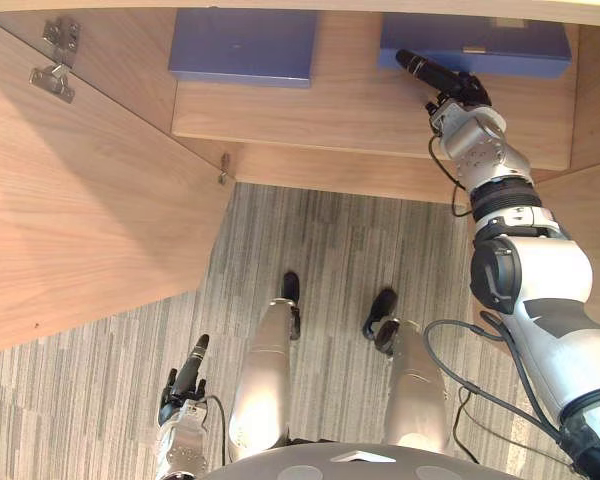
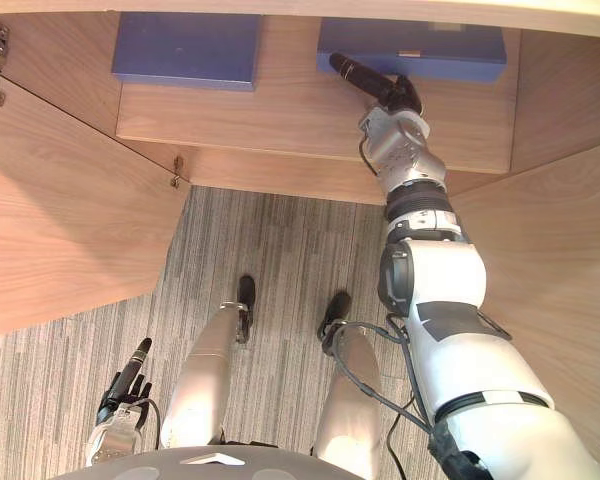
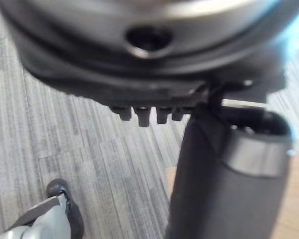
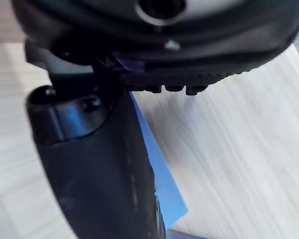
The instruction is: Walk over to the cabinet, pick up the folder, carry it to the office cabinet, place the folder inside the office cabinet, then close the office cabinet door
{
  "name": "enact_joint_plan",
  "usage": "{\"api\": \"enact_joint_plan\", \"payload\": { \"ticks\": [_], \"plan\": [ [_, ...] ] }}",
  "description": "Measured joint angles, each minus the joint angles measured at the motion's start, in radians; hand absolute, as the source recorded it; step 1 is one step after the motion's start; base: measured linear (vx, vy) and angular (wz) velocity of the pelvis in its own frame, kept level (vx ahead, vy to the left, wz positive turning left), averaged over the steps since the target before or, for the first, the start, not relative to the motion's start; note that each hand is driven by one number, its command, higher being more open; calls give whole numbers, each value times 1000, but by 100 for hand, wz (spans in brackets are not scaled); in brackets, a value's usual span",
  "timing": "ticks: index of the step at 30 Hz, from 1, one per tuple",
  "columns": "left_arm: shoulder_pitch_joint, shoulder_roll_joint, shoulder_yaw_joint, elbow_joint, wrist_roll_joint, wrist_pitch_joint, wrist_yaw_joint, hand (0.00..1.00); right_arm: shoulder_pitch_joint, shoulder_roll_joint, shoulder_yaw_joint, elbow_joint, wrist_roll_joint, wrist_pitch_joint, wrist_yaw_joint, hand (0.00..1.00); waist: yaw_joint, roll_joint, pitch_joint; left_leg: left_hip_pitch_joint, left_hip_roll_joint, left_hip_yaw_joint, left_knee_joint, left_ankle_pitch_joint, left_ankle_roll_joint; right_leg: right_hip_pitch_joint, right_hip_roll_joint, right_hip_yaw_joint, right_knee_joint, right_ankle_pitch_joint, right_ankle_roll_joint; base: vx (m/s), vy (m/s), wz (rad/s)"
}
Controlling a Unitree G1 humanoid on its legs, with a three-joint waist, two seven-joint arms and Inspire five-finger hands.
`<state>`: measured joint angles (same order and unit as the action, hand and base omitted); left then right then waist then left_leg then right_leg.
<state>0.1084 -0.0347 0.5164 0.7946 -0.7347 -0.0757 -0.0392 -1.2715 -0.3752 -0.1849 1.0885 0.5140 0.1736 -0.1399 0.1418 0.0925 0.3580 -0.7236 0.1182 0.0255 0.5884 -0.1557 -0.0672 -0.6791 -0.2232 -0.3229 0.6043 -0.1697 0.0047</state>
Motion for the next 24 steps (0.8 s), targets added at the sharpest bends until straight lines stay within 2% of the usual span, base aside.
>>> {"api": "enact_joint_plan", "payload": {
  "ticks": [2,8,11,14,18,19,24],
  "plan": [
    [0,5,32,0,5,13,-19,100,-1,-20,1,-7,-23,0,79,100,0,0,0,0,1,0,0,0,0,0,1,0,0,0,0,0,0,0],
    [0,7,78,-1,39,21,-40,100,1,-24,6,-7,-133,10,190,100,-2,0,0,1,1,5,2,0,0,-1,1,3,1,0,0,0,0,0],
    [0,9,89,-1,39,35,-56,100,15,-25,45,-7,-215,15,275,100,-3,0,0,3,2,8,3,0,0,-1,1,6,0,0,0,0,0,0],
    [0,9,88,0,39,37,-73,100,75,-25,119,-19,-375,2,363,100,-1,0,0,5,3,12,5,-3,0,-1,3,10,2,0,0,-1,-6,-2],
    [1,8,87,4,39,39,-76,100,145,-21,242,-112,-605,-48,402,100,2,0,-8,7,16,23,20,-18,1,-3,15,25,1,-1,-1,-18,-9,-14],
    [1,8,80,15,38,39,-76,100,197,-11,291,-153,-687,-74,399,100,1,-2,-27,7,17,27,18,-19,2,-7,15,28,-1,-1,-1,9,-12,-9],
    [1,4,25,62,38,40,-74,100,308,29,400,-227,-868,-120,388,100,-10,-15,-58,30,18,57,-1,-20,2,-10,18,56,-13,4,4,32,-12,-13]
  ]
}}
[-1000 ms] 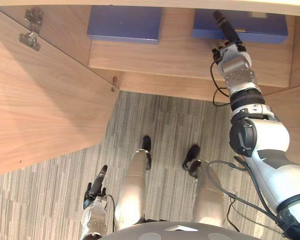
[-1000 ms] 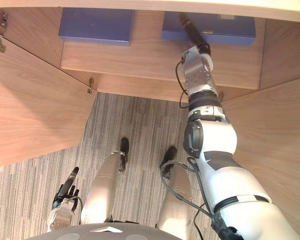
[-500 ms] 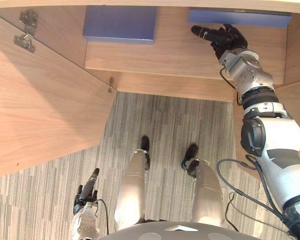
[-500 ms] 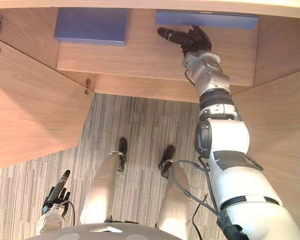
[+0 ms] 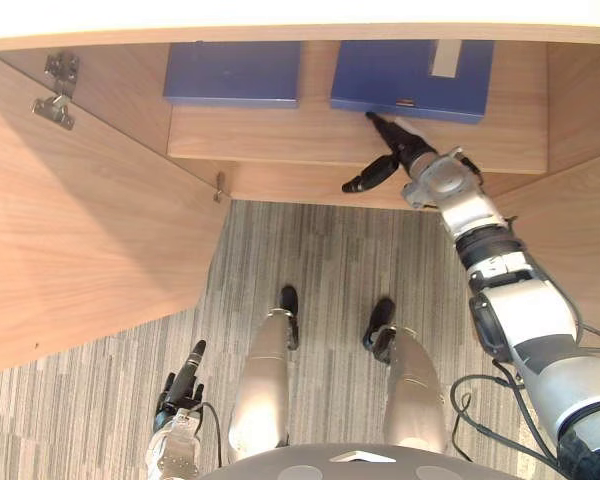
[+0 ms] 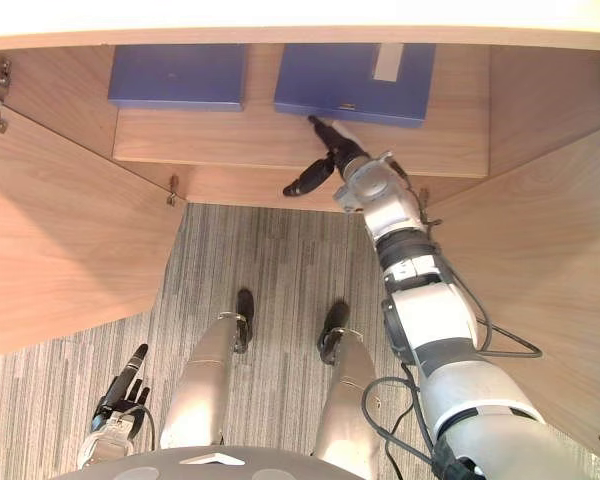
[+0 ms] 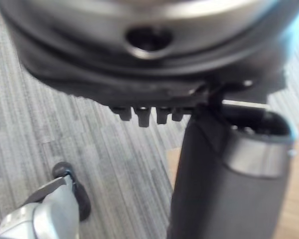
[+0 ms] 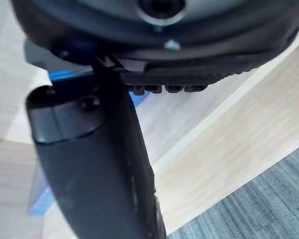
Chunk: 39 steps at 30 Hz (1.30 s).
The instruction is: Walk over to the cabinet, pick up the folder, carry it to the office cabinet, place the folder inside the office cabinet, then close the office cabinet door
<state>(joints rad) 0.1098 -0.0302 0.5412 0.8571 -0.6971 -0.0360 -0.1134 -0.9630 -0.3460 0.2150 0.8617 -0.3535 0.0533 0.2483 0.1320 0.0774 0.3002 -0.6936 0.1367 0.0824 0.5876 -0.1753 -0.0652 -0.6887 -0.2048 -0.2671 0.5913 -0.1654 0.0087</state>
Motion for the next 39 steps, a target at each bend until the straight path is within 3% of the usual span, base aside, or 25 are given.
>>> {"api": "enact_joint_plan", "payload": {
  "ticks": [8,18,20,27,30,33,39],
  "plan": [
    [0,0,-35,30,-1,0,3,100,89,33,115,-41,-113,-21,-22,100,0,-39,-16,25,13,19,-13,-8,-2,12,15,17,-22,8,1,26,-15,-9],
    [1,0,-37,38,-4,-4,16,100,120,46,208,-55,-125,-10,-22,100,-5,-53,-16,82,15,31,-47,-10,0,70,26,23,-73,25,10,24,-3,-4],
    [1,1,-37,38,-4,-5,19,100,158,72,246,-60,-154,1,-22,100,-5,-68,-24,127,16,34,-79,-7,-2,114,33,19,-105,27,12,95,-14,-1],
    [11,5,-114,37,8,-6,10,100,412,130,437,-58,-151,-4,139,100,-1,-105,-49,301,14,36,-209,10,-11,301,52,-20,-246,48,33,162,-6,5],
    [12,14,-125,39,50,-8,0,100,473,119,450,-57,-148,-19,166,100,-2,-111,-69,392,10,57,-292,32,-15,389,68,-18,-343,93,44,137,27,-12],
    [11,48,-144,48,108,-9,-1,100,482,102,462,-42,-122,-24,182,100,-20,-133,-99,477,0,81,-380,67,-15,471,82,-1,-455,146,49,85,26,-17],
    [12,78,-154,69,172,-18,0,100,583,88,401,13,-97,-40,183,100,-30,-145,-172,605,-18,109,-476,90,-12,580,89,19,-547,186,55,19,35,-12]
  ]
}}
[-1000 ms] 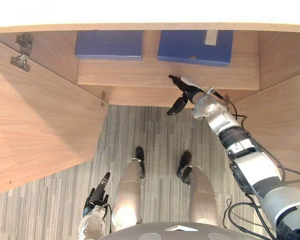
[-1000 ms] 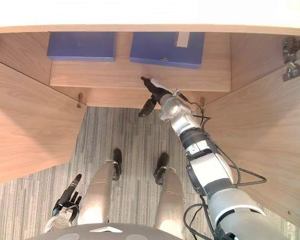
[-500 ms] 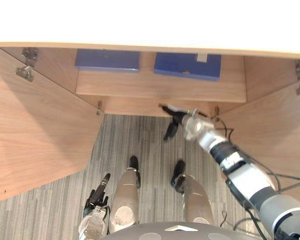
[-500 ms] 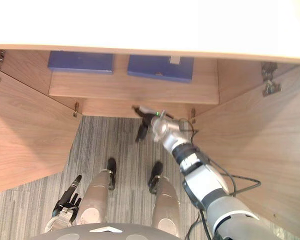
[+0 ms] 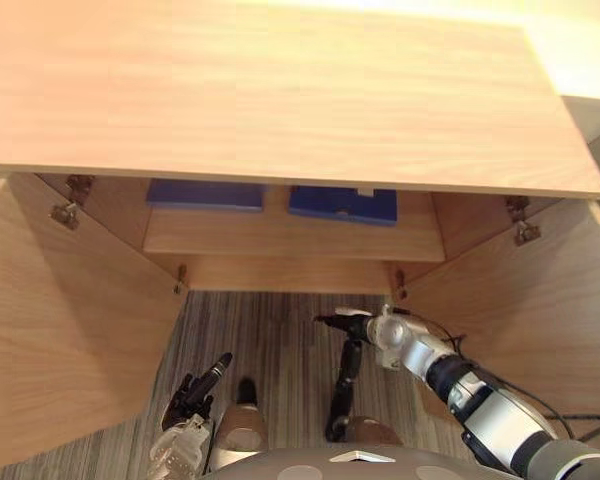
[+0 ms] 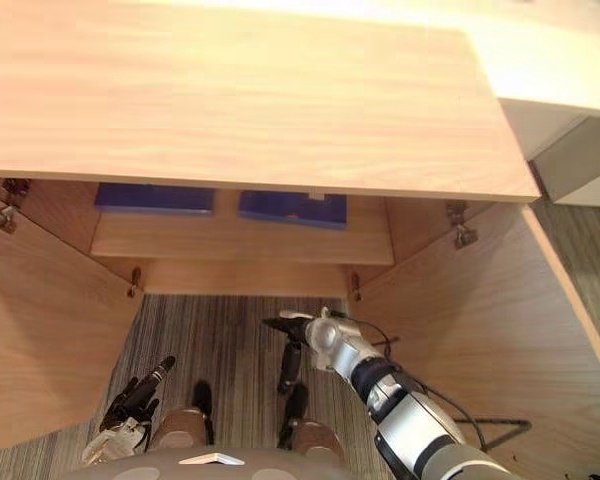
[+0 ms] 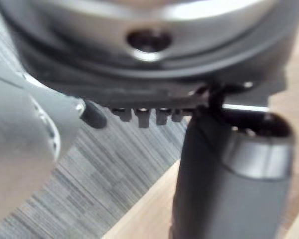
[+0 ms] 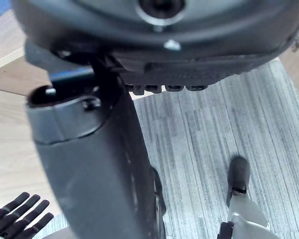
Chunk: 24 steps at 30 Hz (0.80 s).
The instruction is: Walk over to the cabinet, pick up the folder, carry it to the office cabinet, place the folder inside the office cabinet, then close the office cabinet door
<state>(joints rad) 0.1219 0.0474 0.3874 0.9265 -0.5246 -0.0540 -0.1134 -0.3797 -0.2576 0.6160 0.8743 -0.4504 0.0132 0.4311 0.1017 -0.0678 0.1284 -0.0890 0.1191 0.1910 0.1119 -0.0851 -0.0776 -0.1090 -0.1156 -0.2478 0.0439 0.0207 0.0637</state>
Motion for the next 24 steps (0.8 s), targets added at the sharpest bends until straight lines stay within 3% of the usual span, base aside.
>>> {"api": "enact_joint_plan", "payload": {
  "ticks": [3,7,11,15,16,20,24],
  "plan": [
    [1,1,-20,16,25,-11,1,100,61,29,-76,55,9,-4,-15,100,-11,0,-25,33,-11,3,-46,22,3,21,-2,6,-22,13,1,-39,24,-5],
    [2,-13,-30,61,27,-11,2,100,146,114,-288,195,35,0,-111,100,-26,1,-44,65,-33,8,-117,69,9,26,-2,14,-45,27,0,-98,1,-4],
    [10,-19,-6,120,108,-8,27,100,244,195,-640,309,52,18,-283,100,-27,13,-63,110,-44,19,-197,110,13,28,0,34,-47,25,-1,-85,4,-8],
    [15,-34,33,144,146,-10,89,100,348,241,-950,328,256,23,-487,100,-45,18,-91,127,-54,16,-201,104,9,50,-8,35,-61,25,5,-20,13,2],
    [16,-34,40,163,154,-10,108,100,370,254,-1035,329,388,20,-536,100,-56,20,-101,137,-57,18,-201,100,9,63,-9,35,-66,27,8,1,17,-4],
    [15,-37,60,197,161,-16,136,100,428,279,-1176,332,661,-25,-586,100,-68,19,-131,147,-61,19,-201,93,14,81,-11,35,-83,29,12,23,5,1],
    [15,-37,69,214,178,-31,138,100,451,286,-1237,349,784,-45,-588,100,-79,21,-142,155,-62,24,-201,89,18,94,-11,35,-95,35,11,41,4,-4]
  ]
}}
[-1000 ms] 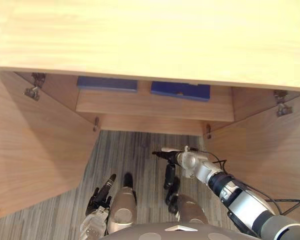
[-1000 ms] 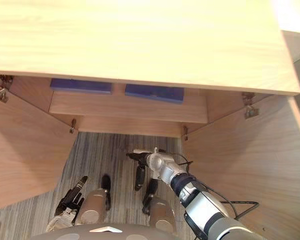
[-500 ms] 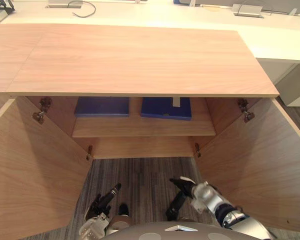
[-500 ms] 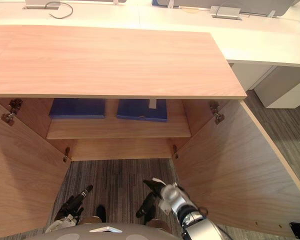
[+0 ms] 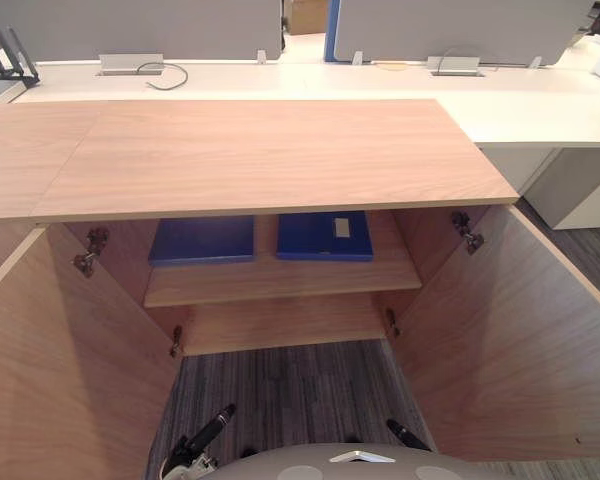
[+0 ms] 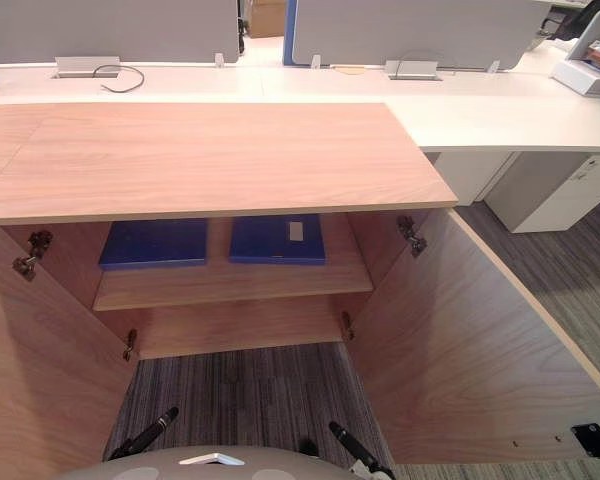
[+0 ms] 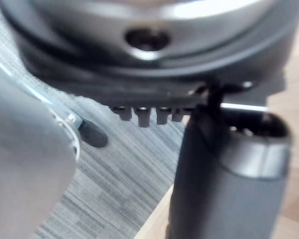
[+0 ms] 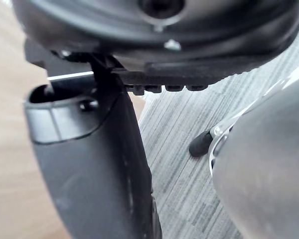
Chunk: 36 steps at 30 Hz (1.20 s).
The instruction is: Walk over to the cabinet, pick up the folder, carry it to the office cabinet, place the folder inside the office cabinet, then close the office cabinet door
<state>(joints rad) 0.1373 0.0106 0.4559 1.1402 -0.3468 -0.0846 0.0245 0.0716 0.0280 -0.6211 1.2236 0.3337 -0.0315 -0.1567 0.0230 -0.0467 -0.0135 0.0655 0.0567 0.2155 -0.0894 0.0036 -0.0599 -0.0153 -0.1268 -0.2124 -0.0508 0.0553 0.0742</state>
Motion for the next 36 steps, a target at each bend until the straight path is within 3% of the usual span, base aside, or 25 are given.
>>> {"api": "enact_joint_plan", "payload": {
  "ticks": [7,13,15,18,19,22,23,24,25,27,28,33,36],
  "plan": [
    [-3,0,-1,8,0,-2,-1,100,2,-3,7,-2,27,-3,1,100,-1,5,-2,0,-2,3,0,-3,0,2,0,0,-5,4,5,14,-2,-1],
    [-3,-11,32,-5,-1,-4,2,100,-5,-5,97,-41,-14,-2,-1,100,0,10,19,-10,-2,-15,18,-9,5,1,-6,-19,18,-15,-7,-20,-6,10],
    [-13,-19,42,-35,-7,-4,9,100,-12,1,113,-72,-14,-2,-3,100,2,5,55,-93,9,-60,195,-95,10,-2,-23,-62,86,-62,-6,-60,-11,57],
    [-10,-54,88,-62,-33,-4,21,100,-19,-9,115,-120,-13,-4,-5,100,14,40,80,-201,46,-87,412,-215,19,-50,-22,-85,205,-130,-4,-64,28,23],
    [-10,-55,94,-62,-36,-3,21,100,-24,-8,117,-127,-13,-4,-5,100,15,46,79,-207,47,-86,420,-221,20,-60,-25,-84,224,-138,-7,12,35,-1],
    [-14,-47,120,-62,-35,-2,23,100,-41,23,92,-151,-13,-5,-4,100,-2,11,65,-213,48,-40,350,-208,10,-125,-57,-91,255,-141,-3,87,-3,-1],
    [-16,-43,121,-59,-34,-1,24,100,-47,30,77,-151,-13,-5,-2,100,-5,11,68,-219,56,-20,369,-210,12,-134,-64,-102,257,-141,-3,101,21,11],
    [-21,-42,122,-55,-31,-1,24,100,-48,29,51,-155,-13,-6,-1,100,-16,22,73,-241,86,3,445,-222,20,-140,-66,-124,267,-144,-4,121,71,13],
    [-19,-58,131,-47,-16,0,23,100,-48,22,-4,-157,-13,-4,0,100,-22,50,67,-247,99,-1,463,-250,8,-143,-64,-146,302,-152,5,148,81,20],
    [-13,-52,124,-50,5,-2,22,100,-40,24,-48,-146,-13,-2,0,100,-36,47,65,-215,58,-25,382,-220,11,-151,-83,-154,317,-154,3,162,65,44],
    [-13,-43,107,-51,9,-5,17,100,-28,29,-80,-117,-13,2,3,100,-49,29,54,-194,27,-49,293,-178,15,-141,-101,-155,299,-148,1,110,41,53],
    [-4,-56,108,-49,15,-2,8,100,-17,27,-115,-101,-15,4,3,100,-51,46,63,-99,11,-52,107,-97,13,-134,-111,-159,317,-122,-7,91,46,16],
    [0,-58,108,-51,44,-3,-3,100,-15,27,-112,-103,-16,4,4,100,-51,49,69,-44,6,-44,68,-91,14,-121,-117,-134,356,-122,-7,85,49,-2]
  ]
}}
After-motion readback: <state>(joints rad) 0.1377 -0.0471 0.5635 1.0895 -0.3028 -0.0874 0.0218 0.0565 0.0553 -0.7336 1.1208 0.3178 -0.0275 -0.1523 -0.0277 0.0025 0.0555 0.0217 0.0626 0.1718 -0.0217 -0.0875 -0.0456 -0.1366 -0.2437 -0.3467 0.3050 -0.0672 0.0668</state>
